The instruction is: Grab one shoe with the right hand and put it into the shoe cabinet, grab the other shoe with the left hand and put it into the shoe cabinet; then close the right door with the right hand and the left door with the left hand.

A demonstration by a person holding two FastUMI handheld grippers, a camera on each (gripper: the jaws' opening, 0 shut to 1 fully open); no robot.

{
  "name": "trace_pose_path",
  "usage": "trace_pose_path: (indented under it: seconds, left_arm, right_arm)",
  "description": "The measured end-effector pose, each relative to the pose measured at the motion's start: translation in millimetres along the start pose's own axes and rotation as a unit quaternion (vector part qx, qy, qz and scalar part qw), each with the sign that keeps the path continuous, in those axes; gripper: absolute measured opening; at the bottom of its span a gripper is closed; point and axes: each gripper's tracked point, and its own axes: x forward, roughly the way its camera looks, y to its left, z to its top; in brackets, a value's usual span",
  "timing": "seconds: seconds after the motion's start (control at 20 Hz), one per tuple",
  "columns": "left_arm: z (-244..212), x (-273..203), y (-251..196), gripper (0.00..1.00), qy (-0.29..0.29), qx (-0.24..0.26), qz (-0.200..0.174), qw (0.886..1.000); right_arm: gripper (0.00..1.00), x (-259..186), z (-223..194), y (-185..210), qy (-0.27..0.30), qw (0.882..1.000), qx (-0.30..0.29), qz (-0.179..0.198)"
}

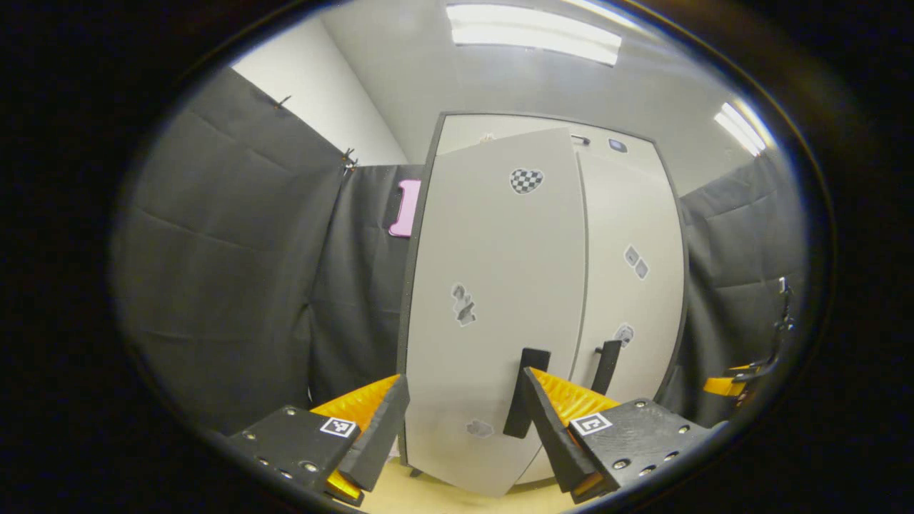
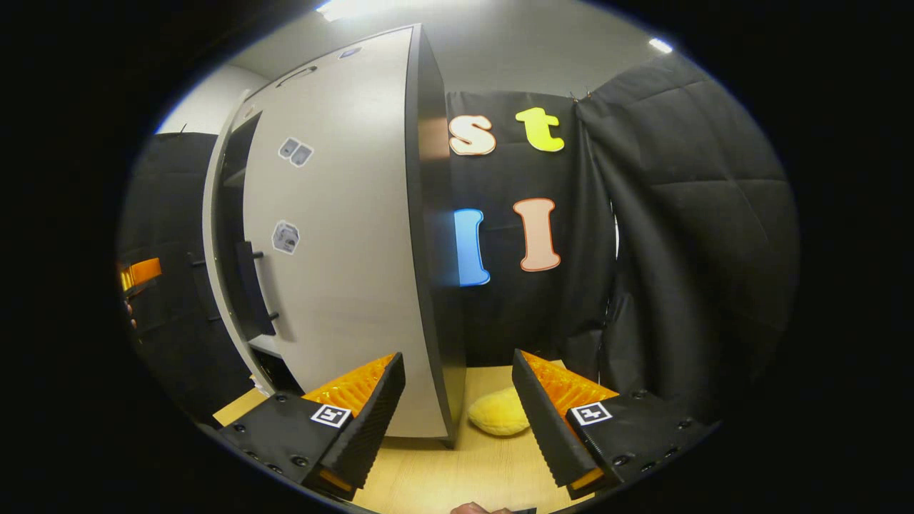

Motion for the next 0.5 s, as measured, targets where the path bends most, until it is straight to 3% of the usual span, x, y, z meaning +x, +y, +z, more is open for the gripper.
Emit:
trace_pose_path:
  seconds: [0.05,0.15,0.2,0.25,0.4,0.45,0.5]
  left_arm:
    - [1,-2,0,0.99,-0.003,0.001,-0.001,1.000]
    - [4,0,0,0.99,-0.012,-0.001,-0.008,1.000]
    - [2,2,1,0.92,-0.009,-0.006,-0.013,1.000]
    - [-3,4,5,0.99,-0.005,-0.010,-0.014,1.000]
    - [-12,6,18,0.99,-0.001,0.000,-0.017,1.000]
    - [-19,5,23,0.92,0.001,0.009,-0.020,1.000]
    - [-25,4,28,0.99,0.002,0.015,-0.022,1.000]
  right_arm:
    - [0.92,-2,6,2,-0.008,1.000,0.001,-0.006]
    - [0.96,-5,16,10,-0.021,1.000,0.008,-0.021]
    - [0.96,-7,20,13,-0.027,0.999,0.010,-0.034]
    - [0.96,-8,23,14,-0.033,0.998,0.009,-0.048]
    - [0.96,-13,31,25,-0.049,0.996,-0.014,-0.077]
    - [0.96,-16,28,29,-0.053,0.995,-0.020,-0.084]
    - [0.96,-19,26,36,-0.055,0.994,-0.023,-0.089]
